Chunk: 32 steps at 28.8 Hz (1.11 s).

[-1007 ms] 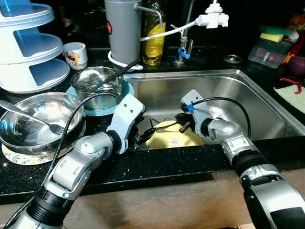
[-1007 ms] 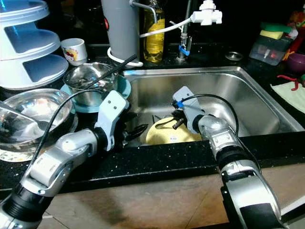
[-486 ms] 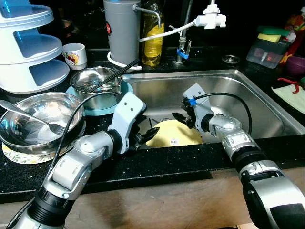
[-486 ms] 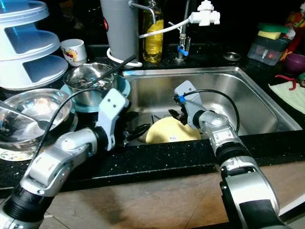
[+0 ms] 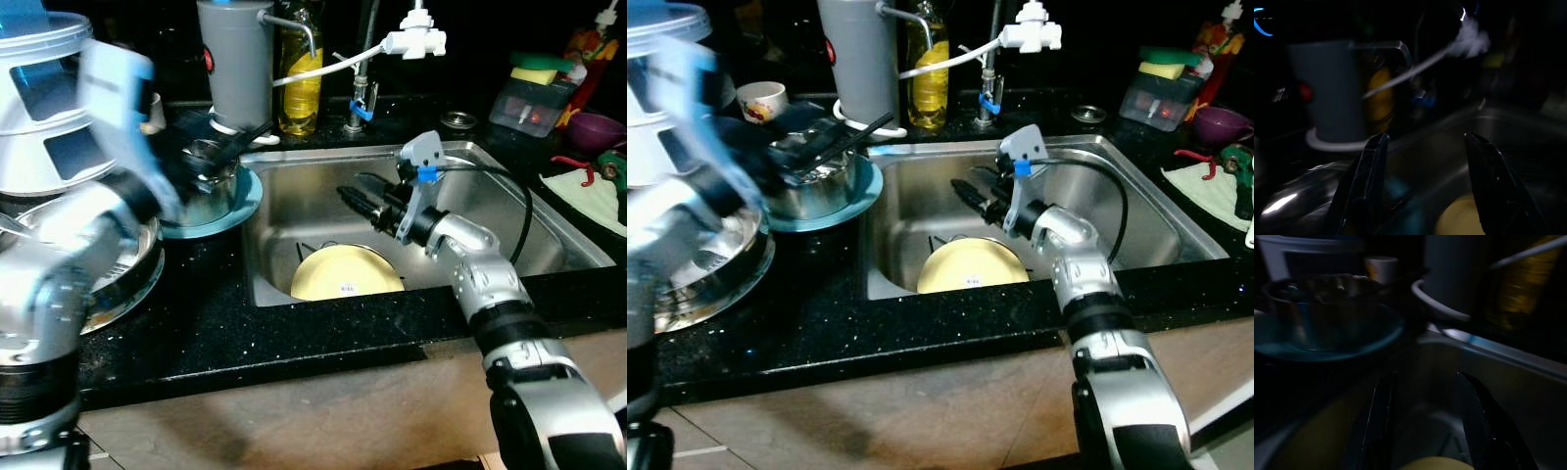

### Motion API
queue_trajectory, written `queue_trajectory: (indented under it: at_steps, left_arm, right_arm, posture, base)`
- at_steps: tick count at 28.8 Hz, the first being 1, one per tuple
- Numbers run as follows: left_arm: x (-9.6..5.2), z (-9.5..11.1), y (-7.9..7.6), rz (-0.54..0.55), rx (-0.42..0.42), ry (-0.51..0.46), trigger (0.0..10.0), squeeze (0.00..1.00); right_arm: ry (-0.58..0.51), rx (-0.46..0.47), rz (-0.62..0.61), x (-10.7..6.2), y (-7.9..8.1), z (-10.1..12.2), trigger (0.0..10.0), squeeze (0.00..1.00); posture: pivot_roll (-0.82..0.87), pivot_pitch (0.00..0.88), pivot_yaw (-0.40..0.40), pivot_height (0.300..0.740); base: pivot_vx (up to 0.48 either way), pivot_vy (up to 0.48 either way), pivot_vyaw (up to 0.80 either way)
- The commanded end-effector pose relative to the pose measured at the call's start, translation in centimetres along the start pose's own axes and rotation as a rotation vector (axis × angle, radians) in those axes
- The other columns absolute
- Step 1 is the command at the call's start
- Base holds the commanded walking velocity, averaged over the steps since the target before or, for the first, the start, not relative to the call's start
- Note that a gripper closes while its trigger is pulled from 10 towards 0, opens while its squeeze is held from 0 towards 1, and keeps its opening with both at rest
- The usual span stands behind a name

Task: Kitchen organization

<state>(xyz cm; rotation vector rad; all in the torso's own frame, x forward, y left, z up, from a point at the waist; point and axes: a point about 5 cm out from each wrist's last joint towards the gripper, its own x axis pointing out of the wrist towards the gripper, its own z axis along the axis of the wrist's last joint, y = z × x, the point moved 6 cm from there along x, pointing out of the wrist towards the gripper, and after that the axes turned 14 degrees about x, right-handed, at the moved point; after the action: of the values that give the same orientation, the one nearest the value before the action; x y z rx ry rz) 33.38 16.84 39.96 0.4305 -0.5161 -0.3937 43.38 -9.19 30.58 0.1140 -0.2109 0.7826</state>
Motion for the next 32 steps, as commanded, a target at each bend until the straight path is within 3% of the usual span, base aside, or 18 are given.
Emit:
queue_trajectory:
  at_steps: [1,4,6,7,10,13,14,16,19,21,22,23,24,25,26,29,32]
  left_arm:
    - [-0.8,-1.2,1.7,0.054,0.056,0.082,10.0,0.00]
    - [-1.8,-2.3,5.1,0.183,0.109,0.183,10.0,0.00]
    - [-2.4,-2.8,7.0,0.272,0.079,0.222,10.0,0.00]
    - [-2.9,-3.2,7.9,0.309,0.049,0.248,10.0,1.00]
    - [-4.1,-3.8,8.8,0.319,-0.024,0.286,10.0,1.00]
    - [-5.1,-4.2,9.3,0.310,-0.026,0.296,10.0,1.00]
    - [-6.2,-5.3,10.6,0.362,0.014,0.378,10.0,1.00]
    - [-7.2,-6.2,11.9,0.451,0.016,0.445,10.0,1.00]
    - [-7.9,-6.8,12.6,0.505,0.015,0.495,10.0,1.00]
    - [-9.4,-8.0,13.3,0.563,-0.013,0.605,10.0,1.00]
    - [-10.0,-8.6,13.4,0.576,-0.019,0.657,10.0,0.71]
    - [-10.6,-9.1,13.3,0.574,-0.026,0.713,10.0,0.35]
    - [-11.1,-9.4,13.4,0.582,-0.033,0.742,10.0,0.22]
    - [-11.3,-9.5,13.5,0.588,-0.039,0.756,10.0,0.22]
    - [-11.6,-9.7,13.6,0.596,-0.062,0.763,10.0,0.13]
    - [-11.8,-9.9,13.5,0.601,-0.116,0.773,10.0,0.02]
    - [-11.8,-10.1,13.2,0.590,-0.140,0.781,10.0,0.00]
  right_arm:
    - [0.000,0.009,0.020,-0.1,0.5,-0.1,10.0,0.00]
    - [-0.002,0.025,0.017,-0.1,0.6,-0.4,10.0,0.00]
    - [-0.001,0.038,0.016,-0.2,0.7,-0.6,10.0,0.00]
    - [0.002,0.037,0.026,-0.3,0.9,-0.8,10.0,0.00]
    - [0.010,0.049,0.046,-0.8,1.6,-0.8,10.0,0.00]
    - [0.011,0.058,0.050,-1.1,1.8,-0.8,10.0,0.00]
    - [0.014,0.060,0.056,-1.2,1.9,-0.8,10.0,0.00]
    - [0.018,0.062,0.064,-1.4,2.0,-1.0,10.0,0.00]
    - [0.023,0.063,0.071,-1.4,2.2,-1.1,10.0,0.00]
    - [0.032,0.066,0.083,-1.5,2.6,-1.1,10.0,0.00]
    - [0.035,0.065,0.090,-1.5,2.8,-1.1,10.0,0.00]
    - [0.038,0.063,0.097,-1.6,2.9,-1.1,10.0,0.00]
    - [0.041,0.060,0.104,-1.6,3.0,-1.0,10.0,0.00]
    - [0.043,0.058,0.107,-1.6,3.1,-1.0,10.0,0.00]
    - [0.045,0.055,0.111,-1.6,3.1,-1.0,10.0,0.00]
    - [0.049,0.048,0.121,-1.6,3.3,-1.0,10.0,0.00]
    - [0.051,0.045,0.125,-1.6,3.3,-0.9,10.0,0.00]
  posture:
    - [0.06,0.187,-0.035,0.740]
    - [0.06,0.193,-0.036,0.740]
    - [0.06,0.193,-0.036,0.740]
    - [0.06,0.196,-0.035,0.740]
    - [0.06,0.197,-0.032,0.740]
    - [0.05,0.199,-0.031,0.740]
    - [0.05,0.199,-0.031,0.740]
    - [0.05,0.199,-0.031,0.740]
    - [0.05,0.199,-0.031,0.740]
    - [0.05,0.204,-0.035,0.740]
    - [0.05,0.204,-0.035,0.740]
    - [0.05,0.204,-0.035,0.740]
    - [0.05,0.204,-0.035,0.740]
    - [0.05,0.204,-0.035,0.740]
    - [0.05,0.204,-0.035,0.740]
    - [0.05,0.204,-0.035,0.740]
    - [0.05,0.205,-0.038,0.740]
  base:
    - [0.000,0.000,0.00]
    - [0.000,0.000,0.00]
    - [0.000,0.000,0.00]
    - [0.000,0.000,0.00]
    - [0.000,0.000,0.00]
    - [0.000,0.000,0.00]
    - [0.000,0.000,0.00]
    - [0.000,0.000,0.00]
    - [0.000,0.000,0.00]
    - [0.000,0.000,0.00]
    - [0.000,0.000,0.00]
    - [0.000,0.000,0.00]
    - [0.000,0.000,0.00]
    - [0.000,0.000,0.00]
    - [0.000,0.000,0.00]
    - [0.000,0.000,0.00]
    - [0.000,0.000,0.00]
